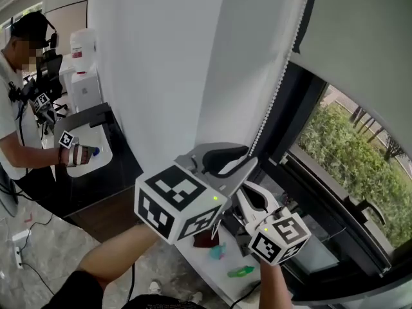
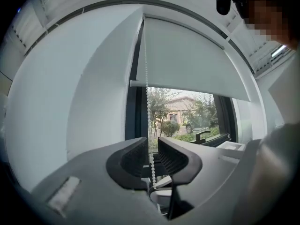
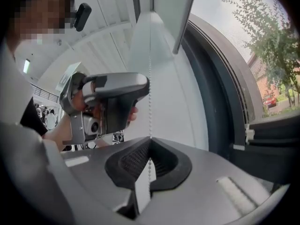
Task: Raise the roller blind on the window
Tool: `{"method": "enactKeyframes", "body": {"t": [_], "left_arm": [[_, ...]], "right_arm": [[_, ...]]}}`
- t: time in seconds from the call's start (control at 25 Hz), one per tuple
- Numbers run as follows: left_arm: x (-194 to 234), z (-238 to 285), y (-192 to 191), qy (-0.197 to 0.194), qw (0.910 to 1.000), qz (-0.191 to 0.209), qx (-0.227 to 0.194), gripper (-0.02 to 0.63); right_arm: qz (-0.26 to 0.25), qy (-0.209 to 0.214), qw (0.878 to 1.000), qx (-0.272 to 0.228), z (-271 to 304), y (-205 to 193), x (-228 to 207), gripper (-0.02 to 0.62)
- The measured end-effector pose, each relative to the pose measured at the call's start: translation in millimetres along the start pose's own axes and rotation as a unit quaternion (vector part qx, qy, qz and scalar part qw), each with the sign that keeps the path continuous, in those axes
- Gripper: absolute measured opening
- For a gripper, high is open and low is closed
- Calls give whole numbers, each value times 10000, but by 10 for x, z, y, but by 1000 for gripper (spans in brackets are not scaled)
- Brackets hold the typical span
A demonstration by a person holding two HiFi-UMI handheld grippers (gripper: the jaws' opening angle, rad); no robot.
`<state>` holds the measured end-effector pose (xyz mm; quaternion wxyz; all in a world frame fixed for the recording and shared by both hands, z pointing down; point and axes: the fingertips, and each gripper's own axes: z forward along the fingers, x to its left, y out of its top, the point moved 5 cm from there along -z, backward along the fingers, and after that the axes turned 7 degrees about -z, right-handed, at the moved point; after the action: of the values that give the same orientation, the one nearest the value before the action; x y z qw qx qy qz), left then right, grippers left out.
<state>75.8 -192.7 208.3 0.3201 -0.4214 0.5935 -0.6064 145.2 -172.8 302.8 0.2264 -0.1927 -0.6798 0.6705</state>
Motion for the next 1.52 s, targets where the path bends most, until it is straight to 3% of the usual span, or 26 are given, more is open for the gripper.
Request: {"method": "enactKeyframes", "body": {"t": [0.36, 0.48, 0.64, 0.72, 0.8, 0.92, 1.16, 1.32, 1.52], "left_arm": [[-2, 124, 7, 17, 9998, 172, 39, 65], [-25, 138, 12, -33, 9998, 189, 98, 11], [10, 116, 9, 119, 9994, 303, 111, 11], [27, 72, 3, 153, 9993, 316, 105, 11], [62, 35, -6, 215, 9992, 347, 52, 11], [90, 17, -97, 171, 9996, 190, 121, 11], [138, -31, -466, 174, 9990, 95, 403, 11], [172, -46, -674, 163, 9984, -121, 536, 11], [190, -55, -817, 176, 9973, -111, 705, 11]], "right_arm": [[63, -14, 10000, 45, -55, -66, 36, 6], [34, -42, 10000, 72, -38, -64, 34, 6], [6, 60, 9997, 248, -80, -33, 17, 11], [294, 281, 9990, 183, -160, 11, -3, 25], [844, 487, 9951, -190, -267, 147, -94, 100], [1275, 504, 9874, -791, -359, 451, -253, 94], [375, 495, 9936, -941, -177, 991, -198, 94], [70, 475, 9943, -949, -41, 1204, -124, 97], [-81, 513, 9939, -968, 144, 1415, -114, 98]]}}
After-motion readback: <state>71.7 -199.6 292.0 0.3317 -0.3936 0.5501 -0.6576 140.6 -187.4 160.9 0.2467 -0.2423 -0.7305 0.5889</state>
